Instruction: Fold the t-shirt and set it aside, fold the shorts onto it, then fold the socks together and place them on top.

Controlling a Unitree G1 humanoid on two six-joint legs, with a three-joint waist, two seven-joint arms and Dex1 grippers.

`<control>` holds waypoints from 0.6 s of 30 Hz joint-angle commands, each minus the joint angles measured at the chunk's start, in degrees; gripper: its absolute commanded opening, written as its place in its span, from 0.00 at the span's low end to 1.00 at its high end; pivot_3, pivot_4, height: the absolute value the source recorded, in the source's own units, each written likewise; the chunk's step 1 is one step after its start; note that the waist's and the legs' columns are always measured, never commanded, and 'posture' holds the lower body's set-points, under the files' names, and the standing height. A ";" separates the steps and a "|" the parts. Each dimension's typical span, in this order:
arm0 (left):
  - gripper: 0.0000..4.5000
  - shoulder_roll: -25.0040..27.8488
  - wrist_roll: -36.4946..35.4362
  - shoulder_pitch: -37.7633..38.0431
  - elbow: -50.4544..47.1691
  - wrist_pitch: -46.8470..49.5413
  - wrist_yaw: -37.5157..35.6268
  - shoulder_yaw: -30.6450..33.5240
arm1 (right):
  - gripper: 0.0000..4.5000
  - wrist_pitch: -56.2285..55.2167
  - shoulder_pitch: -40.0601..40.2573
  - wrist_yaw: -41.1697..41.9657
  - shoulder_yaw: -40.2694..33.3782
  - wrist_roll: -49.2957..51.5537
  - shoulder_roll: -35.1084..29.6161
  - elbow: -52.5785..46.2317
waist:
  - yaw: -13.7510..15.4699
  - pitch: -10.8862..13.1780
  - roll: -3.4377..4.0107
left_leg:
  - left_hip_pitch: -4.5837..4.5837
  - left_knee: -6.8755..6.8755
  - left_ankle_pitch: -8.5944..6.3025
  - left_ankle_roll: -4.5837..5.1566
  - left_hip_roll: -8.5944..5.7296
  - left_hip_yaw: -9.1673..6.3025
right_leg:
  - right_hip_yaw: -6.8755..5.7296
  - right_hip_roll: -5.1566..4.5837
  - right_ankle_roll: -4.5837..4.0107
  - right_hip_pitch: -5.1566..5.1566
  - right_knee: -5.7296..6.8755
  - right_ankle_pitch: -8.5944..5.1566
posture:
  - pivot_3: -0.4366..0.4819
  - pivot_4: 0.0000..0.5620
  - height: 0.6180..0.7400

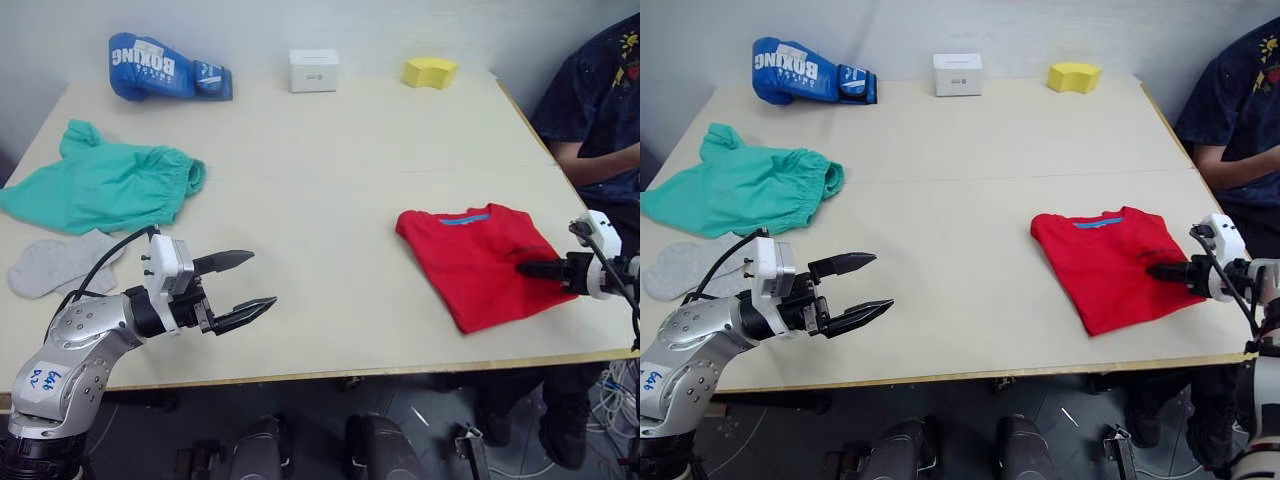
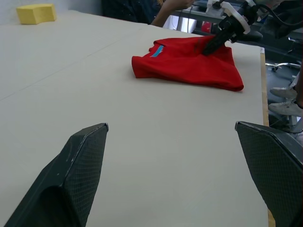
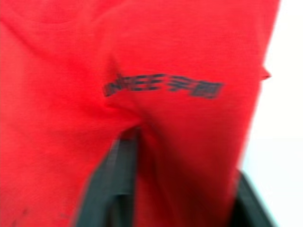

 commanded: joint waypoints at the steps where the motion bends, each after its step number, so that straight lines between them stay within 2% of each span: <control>1: 1.00 0.32 -0.66 0.25 -0.72 -0.13 -0.22 0.88 | 0.64 1.16 3.54 2.06 -0.62 -1.94 -5.94 -3.81 | 0.37 0.01 0.03 | -0.03 0.00 0.00 0.00 -0.03 -0.05 | -0.01 -0.03 0.00 0.00 0.00 0.00 | 0.48 0.27 1.00; 3: 1.00 1.11 -0.57 0.88 -0.17 0.14 -1.51 0.58 | 0.80 -0.81 5.87 2.54 -1.75 -2.18 -8.57 -6.73 | 0.72 0.04 0.07 | -0.04 -0.01 -0.04 0.02 -0.07 -0.08 | -0.01 -0.07 0.01 0.00 -0.01 0.00 | 0.48 0.27 1.00; 5: 1.00 2.57 -0.36 1.04 1.21 0.15 -3.69 0.59 | 0.96 -7.71 7.71 1.83 -3.56 -2.68 -10.60 -10.27 | 0.62 0.06 0.11 | -0.04 0.00 -0.09 -0.02 -0.06 -0.06 | -0.02 -0.07 0.01 0.00 -0.02 0.00 | 0.48 0.27 1.00; 6: 1.00 3.25 -0.10 0.92 2.28 -0.06 -4.62 0.72 | 0.99 -12.83 8.63 0.83 -4.91 -2.83 -11.06 -12.27 | 0.43 0.09 0.18 | -0.03 0.00 -0.10 -0.04 -0.04 -0.04 | -0.04 -0.07 0.01 -0.01 -0.02 0.00 | 0.48 0.27 1.00; 7: 1.00 4.14 0.50 0.77 3.86 -0.44 -5.61 0.88 | 0.99 -20.14 10.22 -1.08 -6.39 -3.60 -11.30 -15.32 | -0.02 0.13 0.25 | -0.01 0.00 -0.10 -0.05 -0.03 -0.01 | -0.06 -0.04 0.01 -0.02 -0.01 0.00 | 0.48 0.27 1.00; 9: 1.00 5.25 1.39 0.73 6.59 -1.19 -6.76 1.49 | 0.99 -24.01 14.93 -1.16 -10.36 -1.76 -10.83 -25.70 | -0.44 0.18 0.33 | 0.02 -0.03 -0.08 -0.10 0.05 0.10 | -0.10 0.00 0.01 -0.05 -0.02 0.00 | 0.48 0.27 1.00; 15: 1.00 5.73 3.20 2.85 12.56 -3.01 -8.68 2.46 | 0.99 -24.72 25.52 -6.97 -18.23 3.51 -2.63 -48.47 | -0.62 0.25 0.34 | 0.36 -0.12 -0.03 -0.33 0.33 0.21 | -0.11 0.15 0.02 0.05 0.19 0.01 | 0.48 0.27 1.00; 16: 1.00 5.74 3.65 3.27 13.35 -3.40 -8.71 2.84 | 0.99 -25.08 27.37 -7.31 -18.16 4.09 -0.93 -52.24 | -0.75 0.32 0.43 | 0.40 -0.25 0.00 -0.27 0.16 -0.13 | -0.47 -0.01 0.02 0.34 0.10 0.01 | 0.48 0.27 1.00; 18: 1.00 5.77 4.19 3.87 14.38 -3.96 -8.52 3.70 | 0.99 -24.80 30.21 -8.12 -17.71 4.91 1.67 -58.13 | -1.36 0.56 0.66 | 0.50 -1.10 0.58 0.15 -0.95 -1.92 | -2.54 -1.02 0.12 1.44 -0.30 -0.04 | 0.48 0.27 1.00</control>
